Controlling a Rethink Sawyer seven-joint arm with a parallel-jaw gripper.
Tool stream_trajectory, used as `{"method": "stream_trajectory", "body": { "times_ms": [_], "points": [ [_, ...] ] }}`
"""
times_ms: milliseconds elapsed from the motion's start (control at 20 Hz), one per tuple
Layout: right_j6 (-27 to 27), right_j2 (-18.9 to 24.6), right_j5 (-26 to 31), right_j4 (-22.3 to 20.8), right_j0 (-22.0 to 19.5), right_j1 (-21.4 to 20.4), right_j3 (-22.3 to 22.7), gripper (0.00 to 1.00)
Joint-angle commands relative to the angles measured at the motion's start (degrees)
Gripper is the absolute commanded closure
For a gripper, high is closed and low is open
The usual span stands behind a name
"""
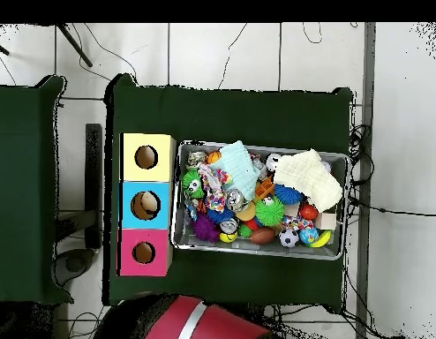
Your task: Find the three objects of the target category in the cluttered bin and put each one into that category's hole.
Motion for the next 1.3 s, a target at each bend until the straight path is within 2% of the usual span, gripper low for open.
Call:
{"method": "stream_trajectory", "body": {
  "times_ms": [50,900,1100,1300],
  "points": [
    [14.8,11.0,3.7,5.9,1.2,1.0,1.8,0.0],
    [14.6,15.6,5.0,15.6,5.9,2.7,-0.7,0.0],
    [14.4,15.2,3.9,17.4,7.5,4.5,-1.8,0.0],
    [14.9,13.9,1.6,19.3,10.3,4.7,-0.9,0.0]
  ]
}}
